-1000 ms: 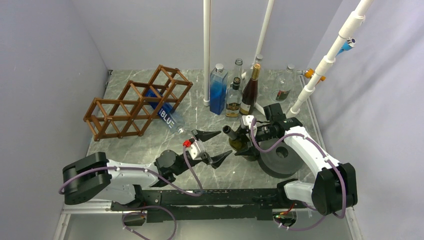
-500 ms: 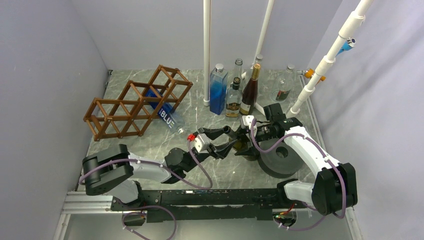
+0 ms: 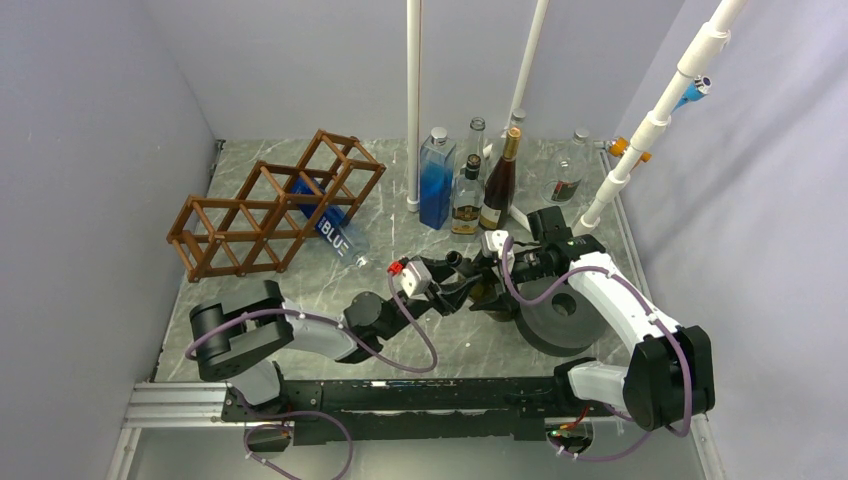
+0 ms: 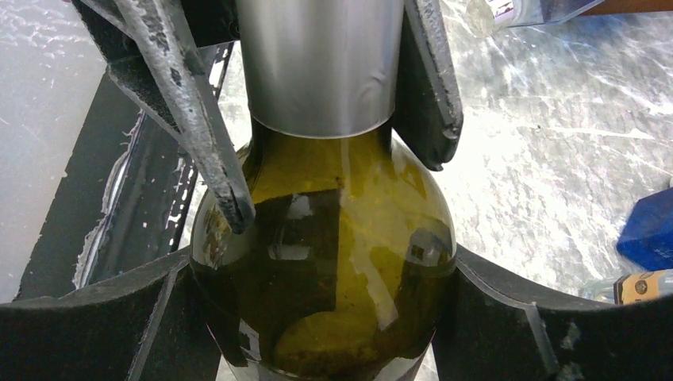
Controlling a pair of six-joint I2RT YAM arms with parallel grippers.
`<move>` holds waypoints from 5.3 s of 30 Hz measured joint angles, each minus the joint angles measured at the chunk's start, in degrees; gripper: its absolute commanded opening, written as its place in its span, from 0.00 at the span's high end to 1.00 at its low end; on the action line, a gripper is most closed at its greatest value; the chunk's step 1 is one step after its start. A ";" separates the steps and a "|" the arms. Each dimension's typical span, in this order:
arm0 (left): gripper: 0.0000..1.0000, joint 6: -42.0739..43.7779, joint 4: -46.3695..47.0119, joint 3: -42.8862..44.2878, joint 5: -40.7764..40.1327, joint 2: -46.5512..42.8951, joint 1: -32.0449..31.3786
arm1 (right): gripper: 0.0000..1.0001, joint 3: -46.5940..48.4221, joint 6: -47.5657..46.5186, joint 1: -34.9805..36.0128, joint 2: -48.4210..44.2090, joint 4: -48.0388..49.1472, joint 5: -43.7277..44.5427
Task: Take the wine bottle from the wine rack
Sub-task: Place the wine bottle at the center of the board.
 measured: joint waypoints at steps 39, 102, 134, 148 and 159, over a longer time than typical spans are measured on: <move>1.00 3.23 -13.92 3.74 3.15 -7.15 1.97 | 0.01 -0.02 5.14 -1.51 -0.17 4.81 -3.28; 1.00 5.38 -36.63 23.17 3.17 -1.90 32.35 | 0.01 0.11 0.81 -8.90 -3.96 1.31 -4.04; 0.99 5.88 -34.77 27.23 2.05 6.51 35.89 | 0.01 0.11 -0.09 -8.90 -3.93 1.25 -4.02; 0.33 4.28 -30.05 26.88 0.96 6.51 35.98 | 0.01 0.11 -0.46 -8.90 -3.93 1.22 -4.00; 0.23 2.82 -30.42 26.08 1.20 2.80 35.98 | 0.01 0.11 -0.48 -8.90 -3.93 1.20 -4.00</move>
